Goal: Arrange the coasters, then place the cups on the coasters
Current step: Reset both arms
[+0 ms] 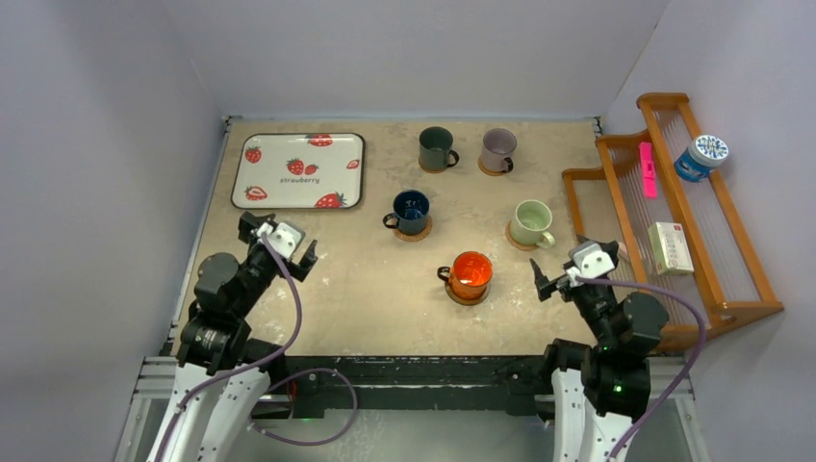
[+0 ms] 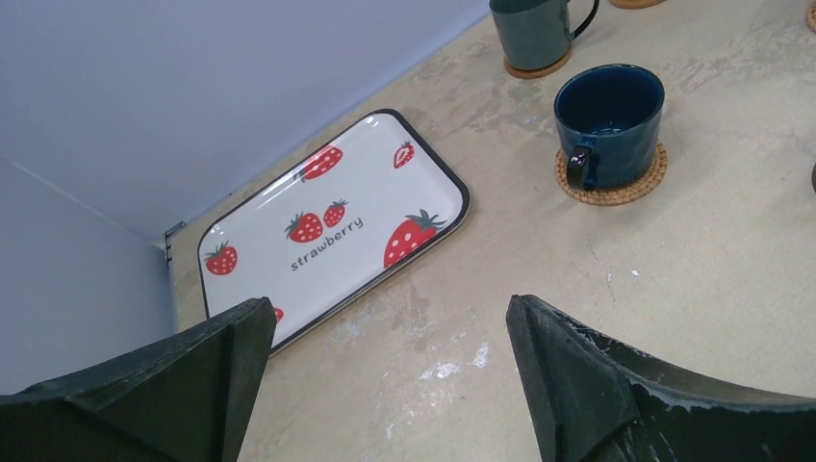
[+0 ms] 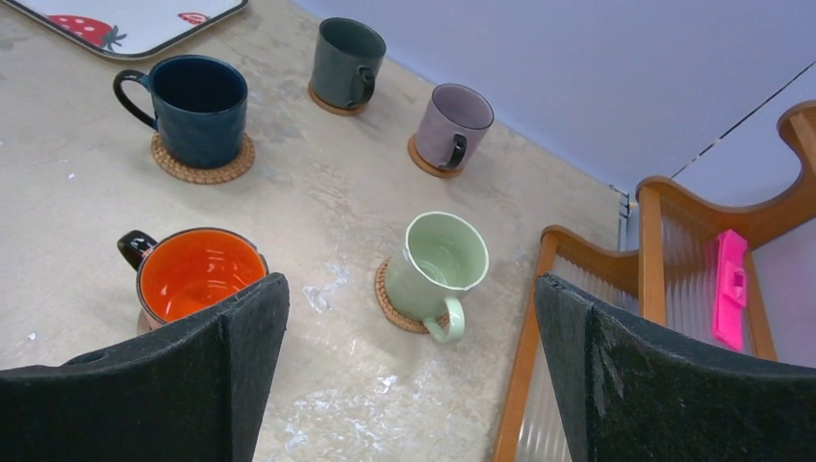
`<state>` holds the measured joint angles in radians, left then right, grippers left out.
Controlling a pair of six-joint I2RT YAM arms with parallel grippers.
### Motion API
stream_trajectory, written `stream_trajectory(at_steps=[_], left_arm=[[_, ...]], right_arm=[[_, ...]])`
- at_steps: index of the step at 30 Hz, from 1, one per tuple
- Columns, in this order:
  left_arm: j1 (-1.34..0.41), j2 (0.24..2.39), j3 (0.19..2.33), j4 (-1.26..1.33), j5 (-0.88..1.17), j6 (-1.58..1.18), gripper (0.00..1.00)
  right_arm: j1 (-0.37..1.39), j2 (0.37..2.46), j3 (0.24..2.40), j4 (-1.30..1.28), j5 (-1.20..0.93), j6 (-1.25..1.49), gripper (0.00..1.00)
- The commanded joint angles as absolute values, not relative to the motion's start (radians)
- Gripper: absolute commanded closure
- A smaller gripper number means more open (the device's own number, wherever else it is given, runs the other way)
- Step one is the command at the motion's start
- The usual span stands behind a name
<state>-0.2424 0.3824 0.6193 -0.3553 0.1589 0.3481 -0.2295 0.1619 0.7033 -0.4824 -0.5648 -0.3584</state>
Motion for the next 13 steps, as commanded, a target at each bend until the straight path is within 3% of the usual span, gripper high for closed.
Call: stream_trajectory(at_steps=[1, 13], left_arm=[[-0.239, 0.333, 0.595, -0.338, 0.19, 0.345, 0.02], [-0.234, 0.356, 0.597, -0.384, 0.322, 0.395, 0.02]], right_arm=[[-0.232, 0.091, 0.711, -0.493, -0.604, -0.31, 0.01], [-0.231, 0.068, 0.7, -0.468, -0.556, -0.273, 0.01]])
